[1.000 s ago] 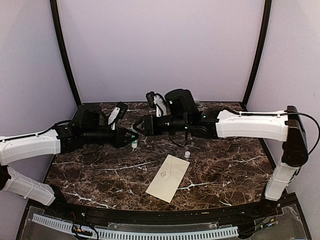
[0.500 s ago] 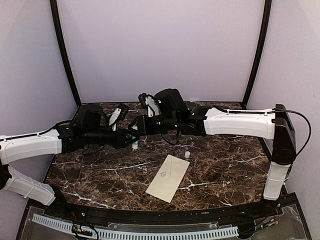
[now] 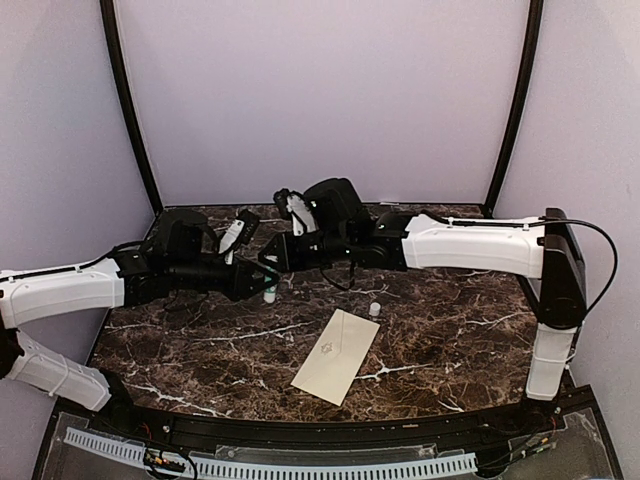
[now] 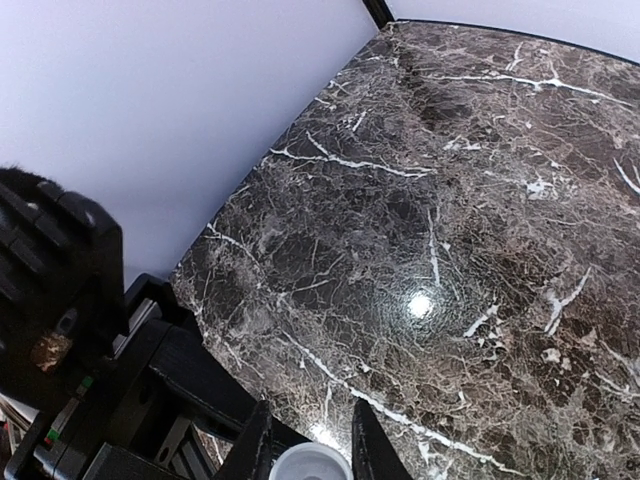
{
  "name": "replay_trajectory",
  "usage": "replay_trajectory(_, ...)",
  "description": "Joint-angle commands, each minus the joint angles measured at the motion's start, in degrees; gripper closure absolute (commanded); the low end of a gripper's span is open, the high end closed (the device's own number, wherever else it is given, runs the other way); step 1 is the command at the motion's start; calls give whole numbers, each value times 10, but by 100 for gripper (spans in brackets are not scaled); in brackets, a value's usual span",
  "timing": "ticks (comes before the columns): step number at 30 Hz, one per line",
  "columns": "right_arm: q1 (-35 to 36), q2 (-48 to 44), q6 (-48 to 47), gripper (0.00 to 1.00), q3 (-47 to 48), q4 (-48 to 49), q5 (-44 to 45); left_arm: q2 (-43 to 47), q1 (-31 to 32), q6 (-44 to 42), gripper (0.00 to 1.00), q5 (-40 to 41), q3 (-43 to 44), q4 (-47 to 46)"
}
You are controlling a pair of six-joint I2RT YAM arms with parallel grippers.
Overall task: Place the letter into the envelope and seal it
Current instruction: Screw the solid glue.
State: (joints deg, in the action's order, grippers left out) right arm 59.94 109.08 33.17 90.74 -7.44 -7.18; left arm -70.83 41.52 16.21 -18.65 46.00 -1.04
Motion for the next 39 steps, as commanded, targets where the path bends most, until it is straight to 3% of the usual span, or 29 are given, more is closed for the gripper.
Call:
replay_trajectory(1, -2, -9, -20, 91, 11, 32, -22, 10, 1, -15, 100, -51, 0, 7)
replay_trajectory(6, -31, -70, -47, 94, -57, 119, -157, 35, 0, -31, 100, -169, -2, 7)
replay_trajectory(13, -37, -113, -97, 92, -65, 141, -410, 37, -2, -19, 100, -413, 22, 7)
replay_trajectory(20, -26, -131, -91, 88, -65, 151, -491, 29, -2, -35, 100, -469, 43, 56)
replay_trajectory(23, -26, -147, -101, 76, -77, 146, -442, 33, -3, -45, 100, -438, 45, 62)
replay_trajectory(26, -26, -172, -114, 53, -94, 116, -289, 54, -2, -51, 100, -343, 38, 46)
replay_trajectory(29, -29, -192, -110, 37, -119, 109, -176, 85, -1, -34, 100, -259, 6, -2)
replay_trajectory(34, -27, -191, -53, 39, -143, 118, -51, 102, 3, -14, 100, -96, -22, -34)
replay_trajectory(39, -20, -143, 9, 46, -118, 97, -24, 80, 3, -1, 100, -2, -15, -14)
